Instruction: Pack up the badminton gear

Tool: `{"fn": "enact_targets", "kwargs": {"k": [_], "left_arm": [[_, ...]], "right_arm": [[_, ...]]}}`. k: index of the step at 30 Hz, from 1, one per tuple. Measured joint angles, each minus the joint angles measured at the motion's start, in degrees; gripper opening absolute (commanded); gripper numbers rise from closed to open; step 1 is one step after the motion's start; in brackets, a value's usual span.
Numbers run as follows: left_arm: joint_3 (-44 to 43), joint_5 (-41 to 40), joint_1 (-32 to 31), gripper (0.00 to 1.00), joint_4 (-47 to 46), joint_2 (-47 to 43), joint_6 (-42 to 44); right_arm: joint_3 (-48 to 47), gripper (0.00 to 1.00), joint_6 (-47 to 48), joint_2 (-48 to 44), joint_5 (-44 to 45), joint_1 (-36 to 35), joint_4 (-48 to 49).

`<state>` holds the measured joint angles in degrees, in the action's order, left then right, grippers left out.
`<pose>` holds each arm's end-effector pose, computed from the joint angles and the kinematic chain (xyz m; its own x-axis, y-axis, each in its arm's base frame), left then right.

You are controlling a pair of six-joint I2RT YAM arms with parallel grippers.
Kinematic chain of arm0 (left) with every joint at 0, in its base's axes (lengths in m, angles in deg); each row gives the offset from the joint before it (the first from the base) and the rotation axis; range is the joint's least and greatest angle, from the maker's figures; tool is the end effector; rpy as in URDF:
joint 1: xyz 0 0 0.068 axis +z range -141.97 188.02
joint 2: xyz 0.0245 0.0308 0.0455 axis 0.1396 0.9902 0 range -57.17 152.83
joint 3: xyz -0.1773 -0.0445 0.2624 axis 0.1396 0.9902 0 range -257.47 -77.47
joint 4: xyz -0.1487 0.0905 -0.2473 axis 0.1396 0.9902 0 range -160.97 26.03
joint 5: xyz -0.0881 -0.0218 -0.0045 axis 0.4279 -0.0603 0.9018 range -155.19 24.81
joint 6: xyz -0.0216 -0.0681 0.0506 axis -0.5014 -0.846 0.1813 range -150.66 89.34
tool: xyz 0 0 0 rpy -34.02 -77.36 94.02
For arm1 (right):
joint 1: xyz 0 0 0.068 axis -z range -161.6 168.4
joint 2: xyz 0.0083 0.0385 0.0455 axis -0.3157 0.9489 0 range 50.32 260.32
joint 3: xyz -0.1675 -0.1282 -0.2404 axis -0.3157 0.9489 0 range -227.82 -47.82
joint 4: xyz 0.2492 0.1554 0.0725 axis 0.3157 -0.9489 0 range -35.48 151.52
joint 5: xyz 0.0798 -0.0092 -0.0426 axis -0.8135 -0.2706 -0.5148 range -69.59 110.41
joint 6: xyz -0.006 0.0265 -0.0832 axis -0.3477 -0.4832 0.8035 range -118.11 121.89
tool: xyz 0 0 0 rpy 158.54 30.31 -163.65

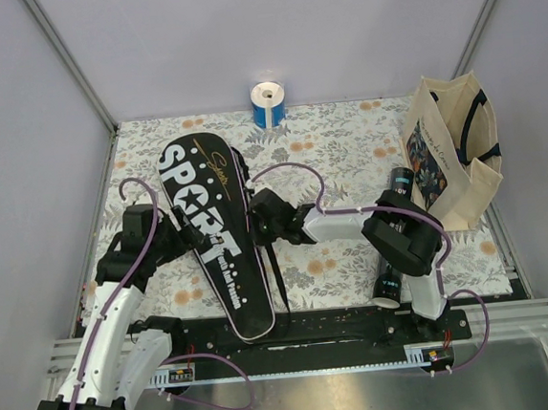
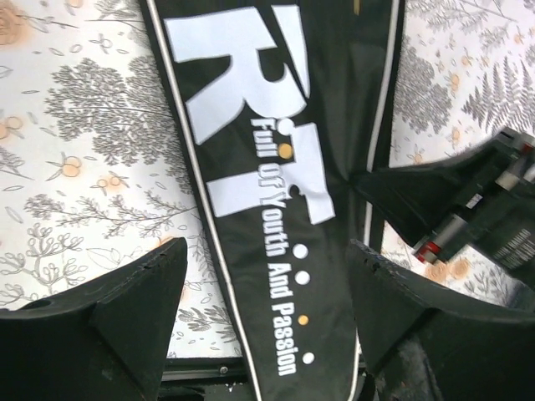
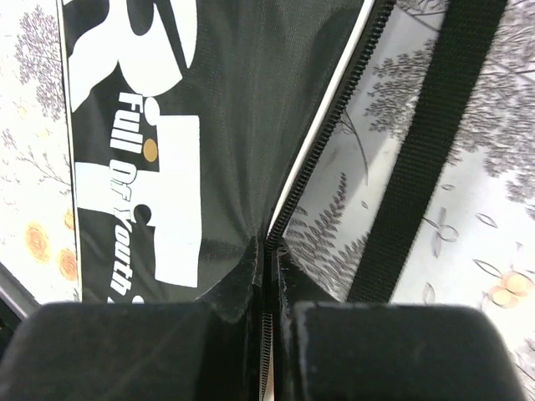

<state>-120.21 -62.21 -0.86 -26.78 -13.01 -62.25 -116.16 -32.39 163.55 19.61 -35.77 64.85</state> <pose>0.1886 -0.0335 0.2756 -0.7010 -0.4199 -0.5765 -0.2078 0.8935 -0.3982 0.2937 0.4086 0.1389 -0.7809 -0.1195 -0.6131 -0.4563 0.7795 0.4292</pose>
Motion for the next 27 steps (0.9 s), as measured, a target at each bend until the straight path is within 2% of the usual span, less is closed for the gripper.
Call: {"fn": "enact_targets", "kwargs": {"k": [7,15,18,21,27], "left_arm": [[-0.52,-5.25,0.04,0.79,2.01,-1.42,-1.73],[-3.06,-8.85,0.15,0.83,3.04,-2.69,-8.98],[-5.95,-8.76,0.28,0.84,2.93,0.39,-11.82],[-11.21,-8.44,0.81,0.85,2.51,6.51,-13.46],[-20.41,-7.80,3.41,0.86,2.19,14.27,-14.43]], "right_arm": [[-2.19,0.00,12.13,-8.59,6.19,0.02,-11.76],[-3.30,0.00,34.29,-20.57,18.29,-0.76,-20.02],[-1.55,0.00,45.94,-22.58,25.51,-3.56,-17.59],[4.52,0.00,54.21,-23.52,32.00,-8.33,-12.17],[14.53,0.00,58.25,-23.47,39.89,-15.89,-2.62]]}}
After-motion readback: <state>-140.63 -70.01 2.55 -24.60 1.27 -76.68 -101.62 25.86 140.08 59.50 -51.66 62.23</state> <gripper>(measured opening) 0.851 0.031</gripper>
